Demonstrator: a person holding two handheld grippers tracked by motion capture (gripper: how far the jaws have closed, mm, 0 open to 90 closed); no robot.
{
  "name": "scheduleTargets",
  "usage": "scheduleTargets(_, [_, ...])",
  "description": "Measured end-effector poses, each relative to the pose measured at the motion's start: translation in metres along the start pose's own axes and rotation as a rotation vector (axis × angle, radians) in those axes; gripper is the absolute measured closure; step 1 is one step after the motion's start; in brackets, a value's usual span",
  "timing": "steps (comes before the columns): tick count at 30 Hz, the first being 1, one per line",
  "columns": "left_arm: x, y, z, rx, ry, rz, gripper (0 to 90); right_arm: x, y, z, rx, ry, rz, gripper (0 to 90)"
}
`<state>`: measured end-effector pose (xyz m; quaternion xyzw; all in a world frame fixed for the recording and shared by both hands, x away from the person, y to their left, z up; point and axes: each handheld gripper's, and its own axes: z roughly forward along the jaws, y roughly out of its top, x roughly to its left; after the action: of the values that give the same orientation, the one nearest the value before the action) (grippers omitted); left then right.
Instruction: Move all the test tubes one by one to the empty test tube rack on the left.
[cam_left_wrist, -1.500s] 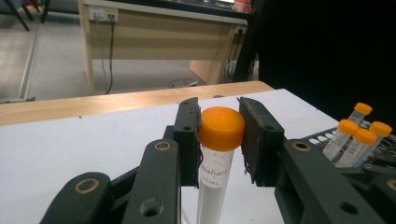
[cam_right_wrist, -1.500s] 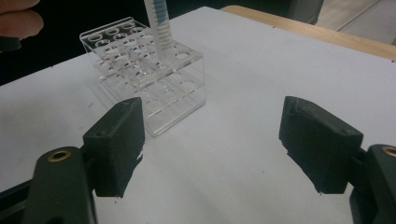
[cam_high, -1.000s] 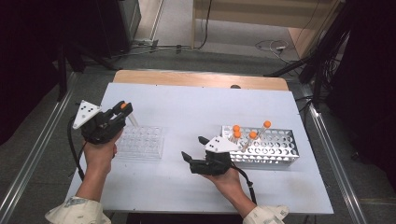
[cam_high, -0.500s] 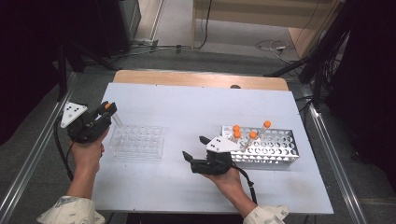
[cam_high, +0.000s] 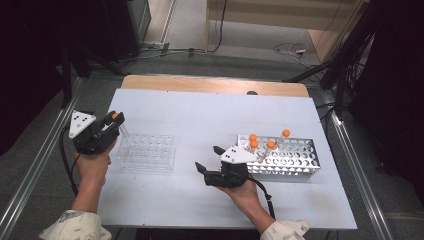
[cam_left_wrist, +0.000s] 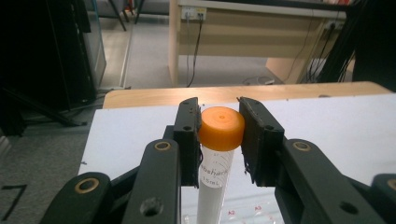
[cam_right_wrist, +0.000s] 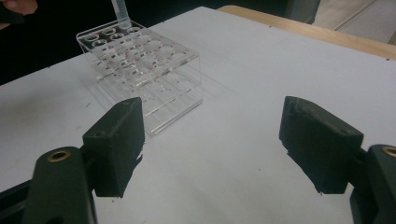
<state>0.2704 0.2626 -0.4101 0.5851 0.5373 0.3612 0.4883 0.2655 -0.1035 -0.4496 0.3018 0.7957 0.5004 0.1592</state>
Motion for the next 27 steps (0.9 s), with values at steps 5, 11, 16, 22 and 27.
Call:
scheduleTargets(5, [-0.003,-0.010,0.004,0.014,0.004,0.016,69.1,0.000,0.000,-0.001,-0.003,0.000,0.000,20.9])
scheduleTargets(11, [-0.005,-0.021,0.008,0.028,0.025,0.035,69.0,-0.001,0.000,-0.002,-0.003,0.000,0.002,21.0])
scheduleTargets(16, [-0.004,-0.026,0.008,0.039,0.032,0.032,69.0,-0.001,0.000,-0.002,-0.006,-0.003,0.001,21.0])
scheduleTargets(22, [-0.005,-0.031,0.008,0.030,0.040,0.036,68.8,-0.001,0.000,-0.003,-0.005,-0.003,0.001,21.1])
scheduleTargets(27, [-0.006,-0.032,0.009,0.049,0.041,0.043,68.7,-0.001,0.000,-0.003,-0.004,-0.003,0.001,21.1])
